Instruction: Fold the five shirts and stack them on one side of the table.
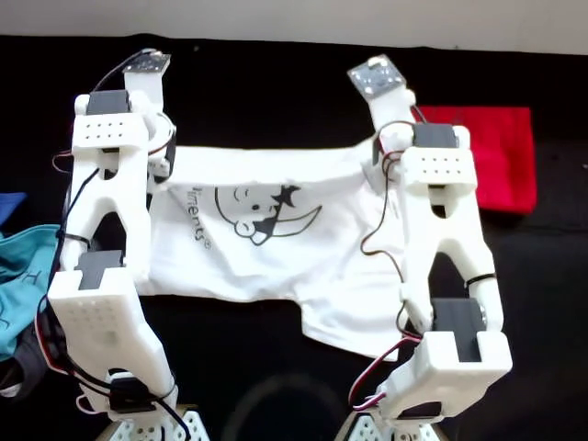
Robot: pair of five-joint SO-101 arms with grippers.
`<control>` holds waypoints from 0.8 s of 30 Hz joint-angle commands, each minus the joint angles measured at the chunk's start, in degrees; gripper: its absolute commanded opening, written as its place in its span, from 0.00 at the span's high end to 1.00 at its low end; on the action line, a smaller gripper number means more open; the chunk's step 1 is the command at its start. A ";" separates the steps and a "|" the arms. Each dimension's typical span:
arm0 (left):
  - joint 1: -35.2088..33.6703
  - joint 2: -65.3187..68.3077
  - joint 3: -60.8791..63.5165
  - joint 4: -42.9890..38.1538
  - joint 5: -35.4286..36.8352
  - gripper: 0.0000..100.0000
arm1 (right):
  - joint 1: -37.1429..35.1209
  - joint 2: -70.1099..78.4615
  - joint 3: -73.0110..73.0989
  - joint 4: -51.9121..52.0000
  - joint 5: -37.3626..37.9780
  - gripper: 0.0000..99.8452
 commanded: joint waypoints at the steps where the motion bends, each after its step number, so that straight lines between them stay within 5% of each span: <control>1: -0.40 -0.84 -3.21 4.48 0.09 0.99 | -0.48 -2.42 0.04 4.79 -0.62 0.99; 10: -1.10 -5.93 -8.40 20.66 -3.52 0.99 | -0.57 -22.73 14.99 5.93 -0.62 0.99; 18: -2.59 -20.53 12.70 20.57 -10.20 0.99 | -0.57 -43.12 38.90 3.38 -0.62 0.99; 24: -2.59 -31.34 33.01 11.87 -11.96 0.99 | -0.40 -54.73 47.25 8.22 -0.53 0.99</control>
